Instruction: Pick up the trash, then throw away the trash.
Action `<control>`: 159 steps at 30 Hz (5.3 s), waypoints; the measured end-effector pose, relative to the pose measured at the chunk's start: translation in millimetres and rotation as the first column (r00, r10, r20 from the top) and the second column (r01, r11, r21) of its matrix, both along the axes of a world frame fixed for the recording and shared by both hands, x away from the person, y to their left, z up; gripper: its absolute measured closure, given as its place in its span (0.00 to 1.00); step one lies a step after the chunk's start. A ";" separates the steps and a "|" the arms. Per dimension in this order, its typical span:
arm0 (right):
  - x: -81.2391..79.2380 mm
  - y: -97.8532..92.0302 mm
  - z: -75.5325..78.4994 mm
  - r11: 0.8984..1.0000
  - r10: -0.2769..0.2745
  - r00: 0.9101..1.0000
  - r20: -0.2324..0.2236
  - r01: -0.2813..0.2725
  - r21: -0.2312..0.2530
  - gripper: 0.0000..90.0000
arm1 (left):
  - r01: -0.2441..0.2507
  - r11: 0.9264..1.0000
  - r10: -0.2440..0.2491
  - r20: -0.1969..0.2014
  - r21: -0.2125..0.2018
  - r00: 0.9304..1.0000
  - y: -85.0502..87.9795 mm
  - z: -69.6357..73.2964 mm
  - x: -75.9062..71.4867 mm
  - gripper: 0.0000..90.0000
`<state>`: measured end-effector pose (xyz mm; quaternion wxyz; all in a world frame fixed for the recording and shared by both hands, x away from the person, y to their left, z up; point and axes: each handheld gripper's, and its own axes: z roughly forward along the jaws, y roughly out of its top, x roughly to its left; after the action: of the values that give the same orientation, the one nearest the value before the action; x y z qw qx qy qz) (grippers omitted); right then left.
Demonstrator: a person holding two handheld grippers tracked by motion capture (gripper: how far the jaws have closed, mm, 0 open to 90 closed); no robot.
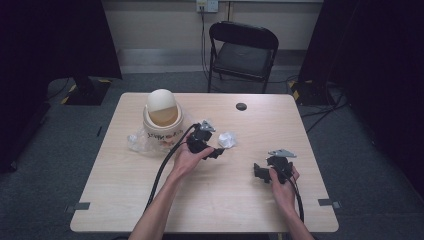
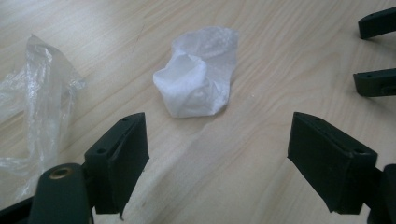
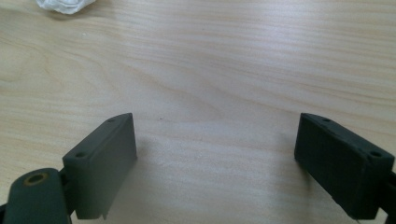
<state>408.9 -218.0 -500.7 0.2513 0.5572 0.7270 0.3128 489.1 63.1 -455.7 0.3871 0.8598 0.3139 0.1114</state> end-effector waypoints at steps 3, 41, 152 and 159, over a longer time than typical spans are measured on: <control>0.0 0.0 0.0 1.000 0.000 1.000 0.000 0.000 0.000 0.13 | 0.014 1.000 -0.014 -0.006 0.021 1.000 -4.4 -4.8 1.5 0.22; -0.2 -0.7 0.0 1.000 0.009 1.000 0.000 -0.009 0.002 0.13 | -0.002 0.995 0.006 -0.032 0.102 0.999 -48.7 -29.2 46.0 0.51; 0.3 -1.3 0.0 1.000 0.015 1.000 -0.001 -0.015 0.002 0.13 | -0.200 0.968 0.215 0.089 -0.151 0.973 125.0 98.5 -36.5 0.85; 0.3 -1.3 0.0 1.000 0.015 1.000 -0.001 -0.015 0.001 0.13 | -0.244 0.959 0.258 0.089 -0.145 0.962 141.3 112.1 -28.6 0.85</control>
<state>409.1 -219.3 -500.7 0.2483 0.5522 0.7310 0.3148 460.5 204.3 -343.6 0.4421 0.7782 0.4060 0.1846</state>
